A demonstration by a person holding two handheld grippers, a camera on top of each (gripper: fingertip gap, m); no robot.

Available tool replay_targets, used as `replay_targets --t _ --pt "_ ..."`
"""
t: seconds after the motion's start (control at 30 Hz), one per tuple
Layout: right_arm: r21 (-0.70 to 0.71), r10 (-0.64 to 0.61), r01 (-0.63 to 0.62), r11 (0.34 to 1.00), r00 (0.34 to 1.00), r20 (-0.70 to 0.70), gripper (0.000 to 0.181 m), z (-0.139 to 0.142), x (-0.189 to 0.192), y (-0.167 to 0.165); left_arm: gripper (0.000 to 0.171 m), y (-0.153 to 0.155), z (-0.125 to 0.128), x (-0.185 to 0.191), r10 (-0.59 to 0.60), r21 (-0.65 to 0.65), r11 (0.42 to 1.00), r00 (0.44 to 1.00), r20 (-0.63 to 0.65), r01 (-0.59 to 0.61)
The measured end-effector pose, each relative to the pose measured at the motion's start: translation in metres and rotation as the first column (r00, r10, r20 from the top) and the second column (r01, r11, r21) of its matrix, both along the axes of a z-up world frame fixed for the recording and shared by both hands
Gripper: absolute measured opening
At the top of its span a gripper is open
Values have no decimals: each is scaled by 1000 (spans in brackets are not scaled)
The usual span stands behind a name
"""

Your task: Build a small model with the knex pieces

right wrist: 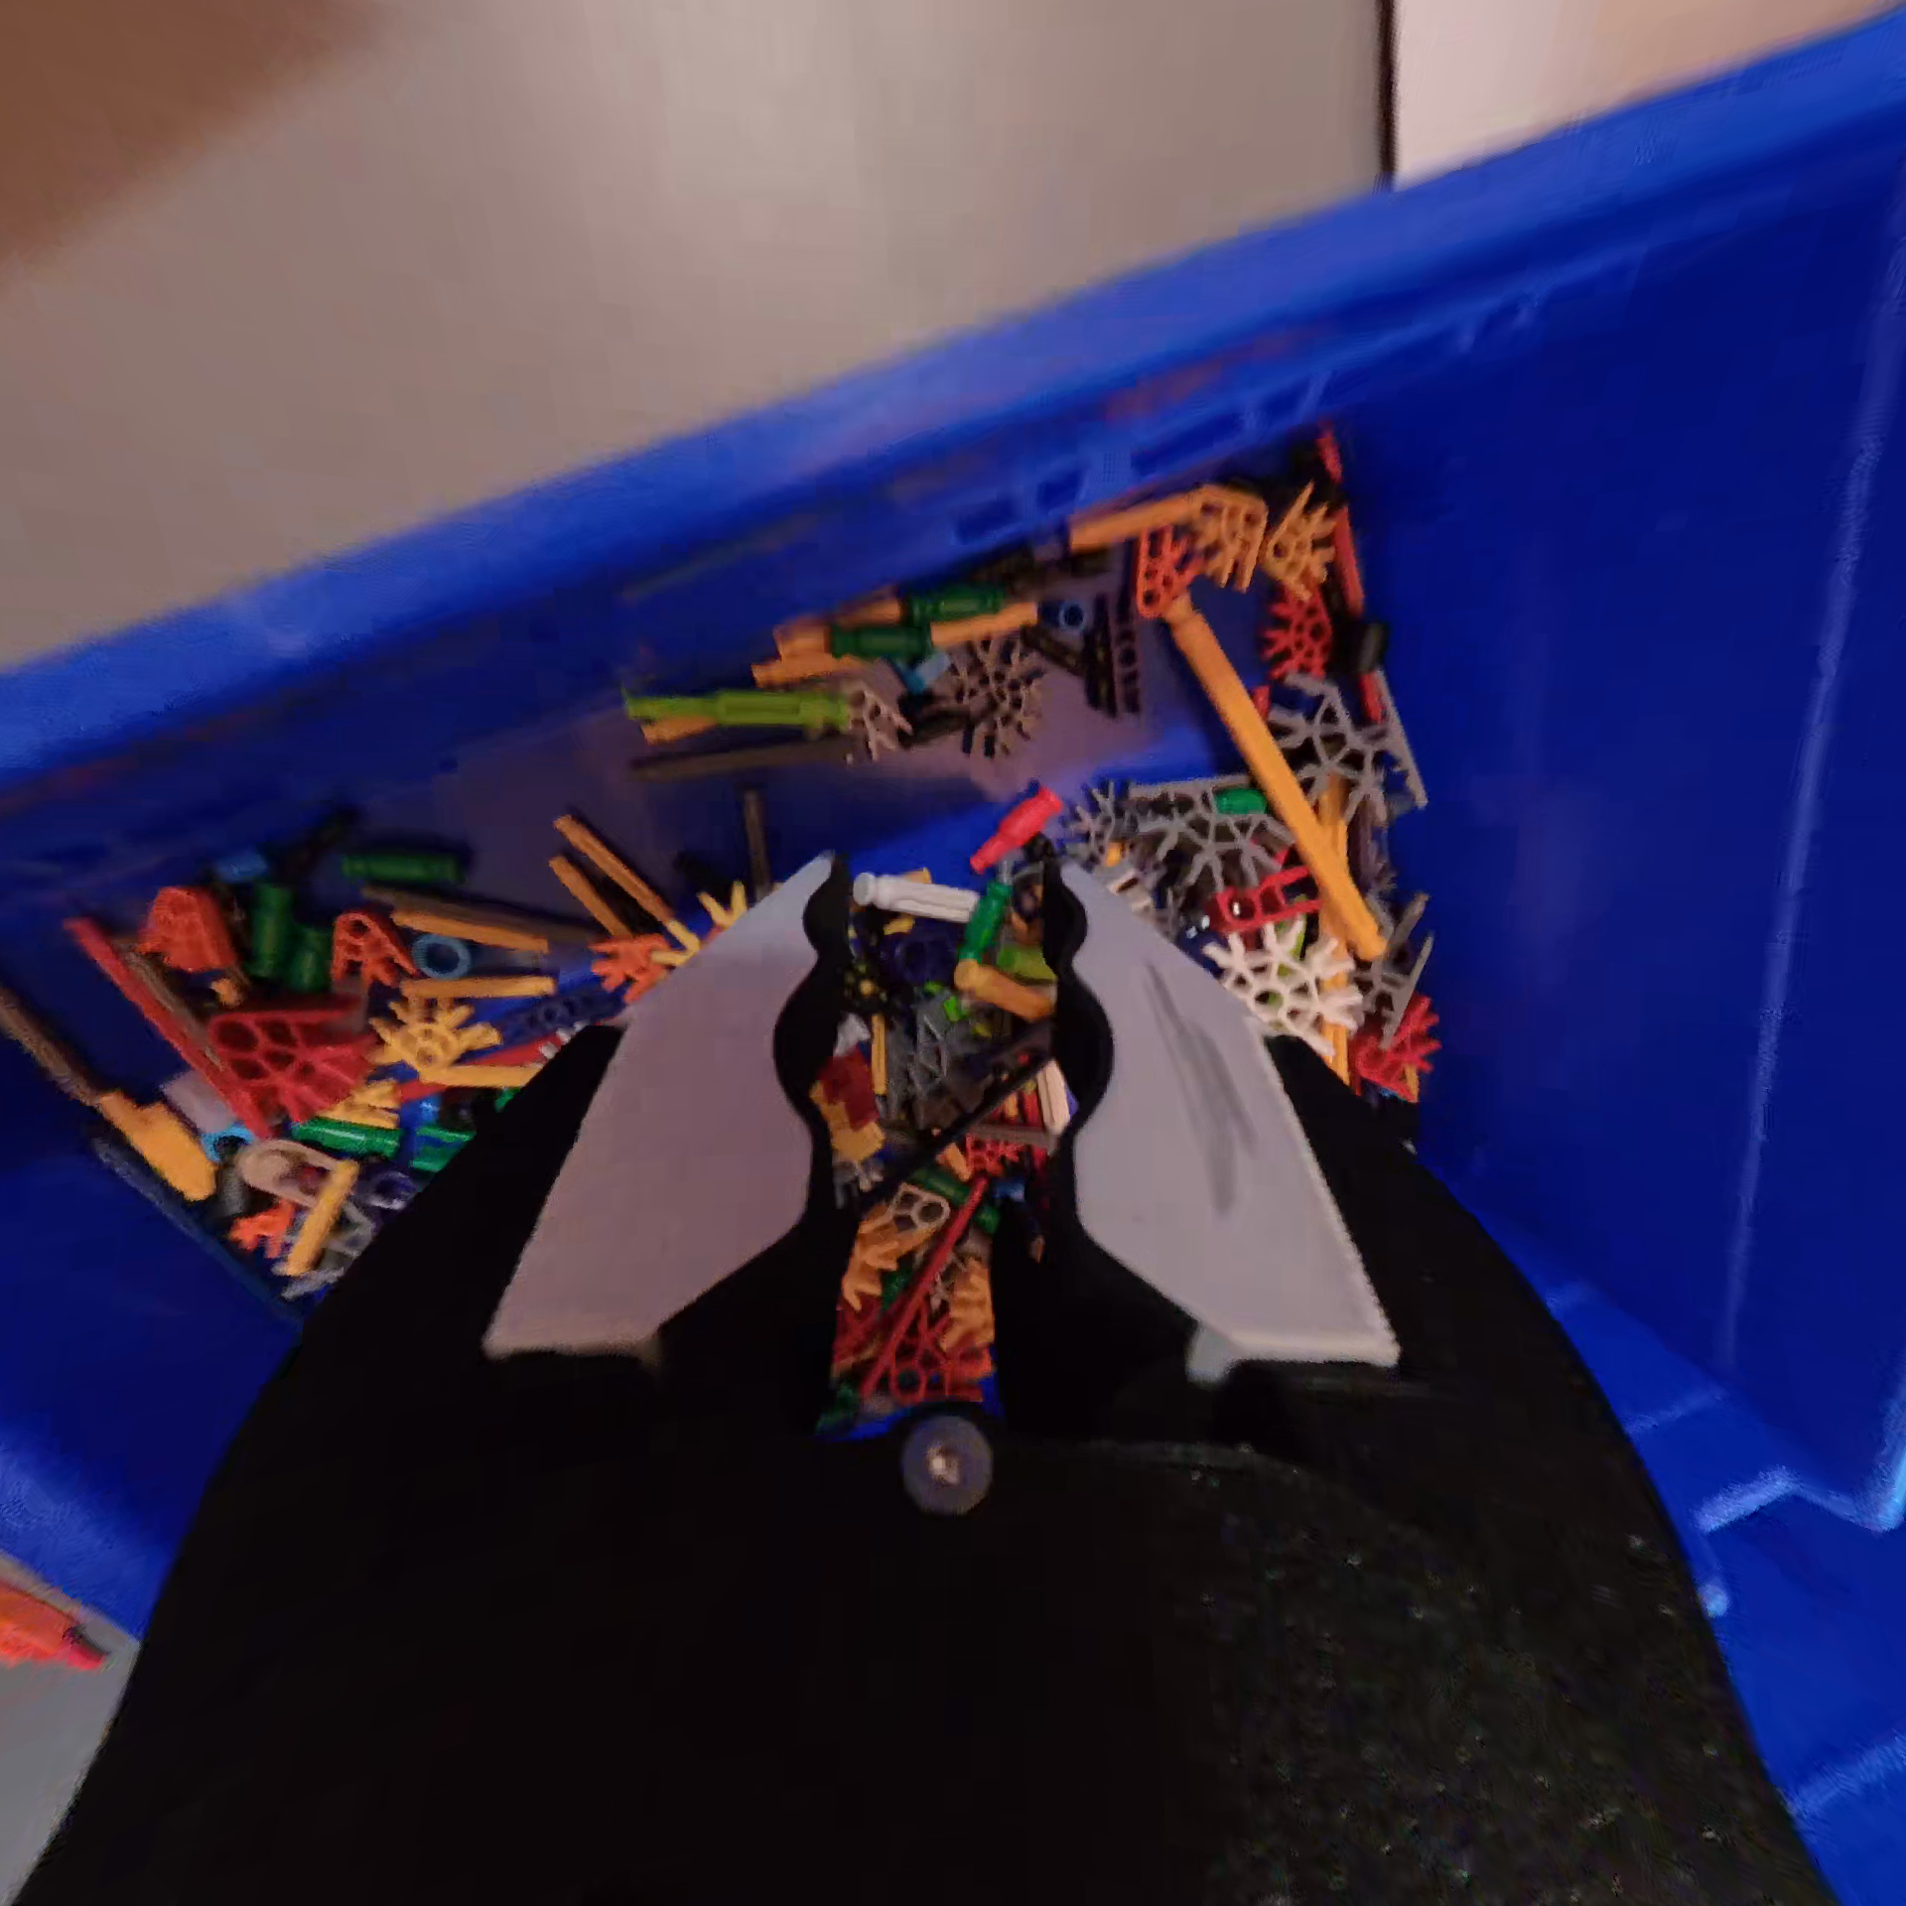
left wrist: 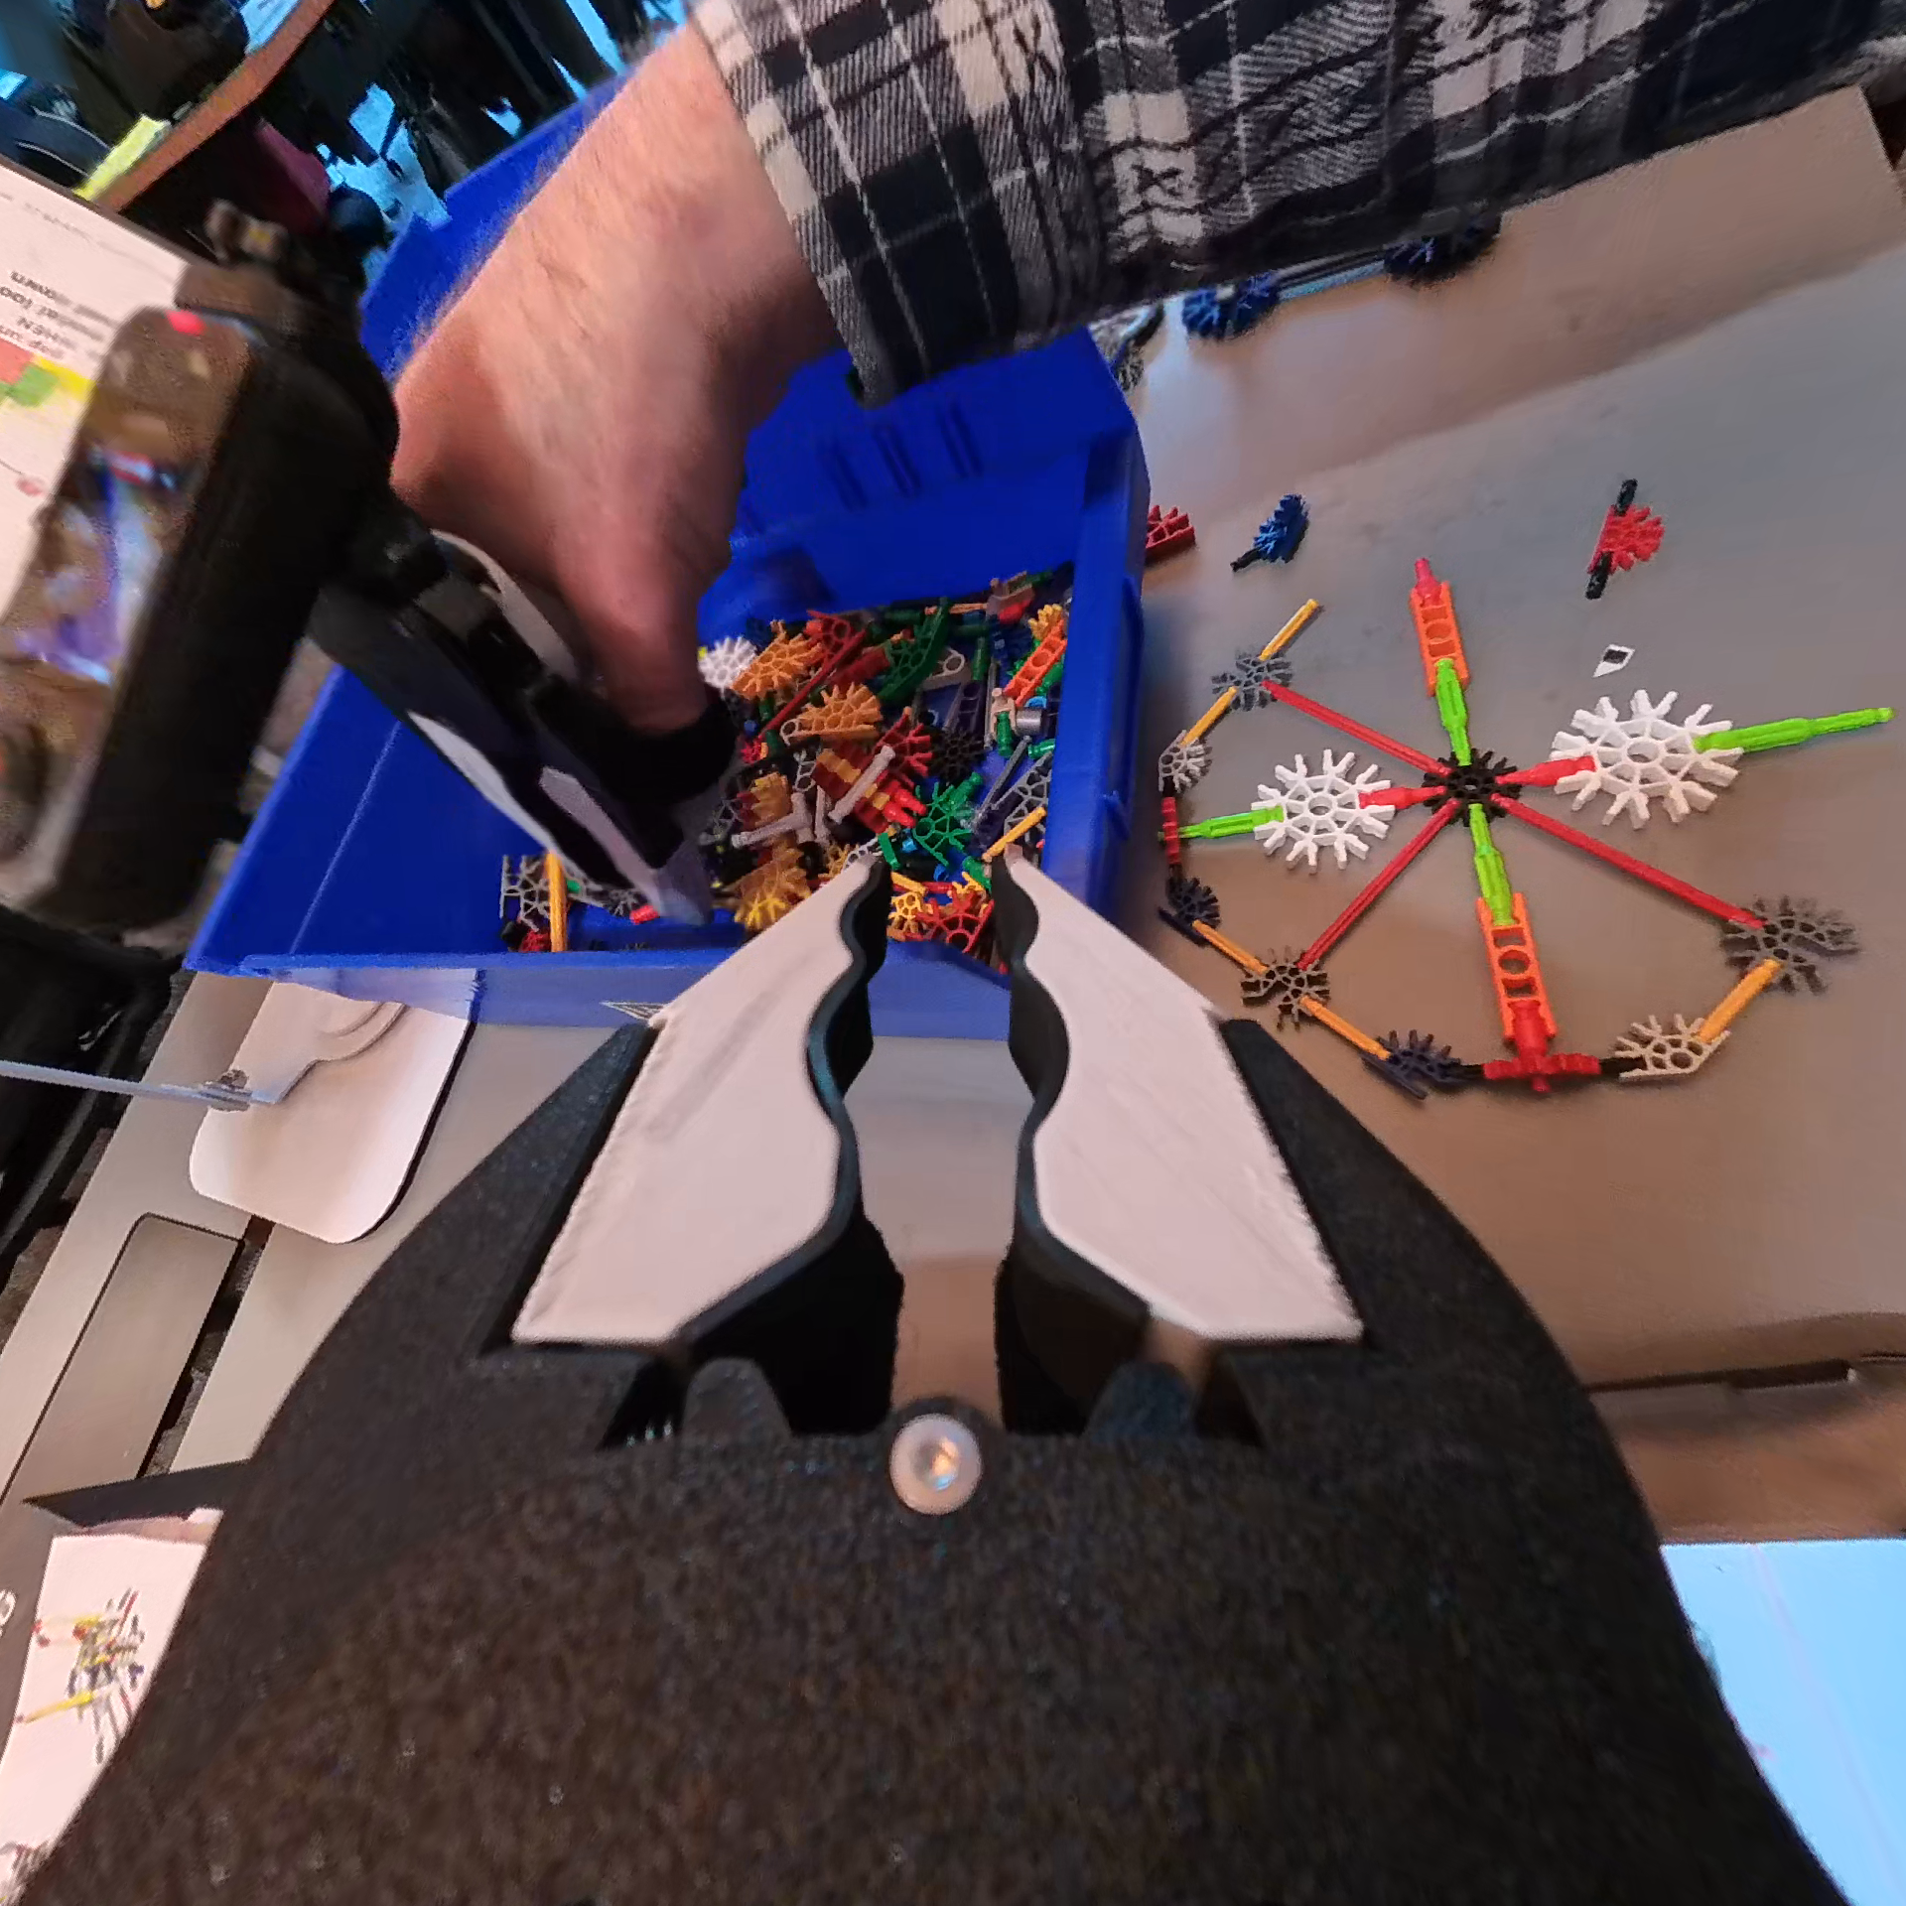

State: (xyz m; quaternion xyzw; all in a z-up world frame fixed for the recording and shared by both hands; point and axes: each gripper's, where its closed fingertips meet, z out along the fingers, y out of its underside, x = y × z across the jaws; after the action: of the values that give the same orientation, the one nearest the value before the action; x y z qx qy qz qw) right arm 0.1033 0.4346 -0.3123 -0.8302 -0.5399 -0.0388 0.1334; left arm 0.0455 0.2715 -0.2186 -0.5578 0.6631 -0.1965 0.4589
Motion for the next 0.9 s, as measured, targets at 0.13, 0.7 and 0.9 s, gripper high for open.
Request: replay_targets --t 0.13,0.7,0.9 --pt "11 43 -42 999 989 -144 28 10 -24 4 19 0 0 0 1 -1 1000 1000 1 -1" --pt "-13 103 -105 994 987 -127 29 3 -24 -6 19 1 1 -1 2 4 1000 1000 -2 -2" --pt "-22 188 -192 981 973 -132 21 -10 -28 -10 19 1 2 -2 5 9 1000 1000 2 -5"
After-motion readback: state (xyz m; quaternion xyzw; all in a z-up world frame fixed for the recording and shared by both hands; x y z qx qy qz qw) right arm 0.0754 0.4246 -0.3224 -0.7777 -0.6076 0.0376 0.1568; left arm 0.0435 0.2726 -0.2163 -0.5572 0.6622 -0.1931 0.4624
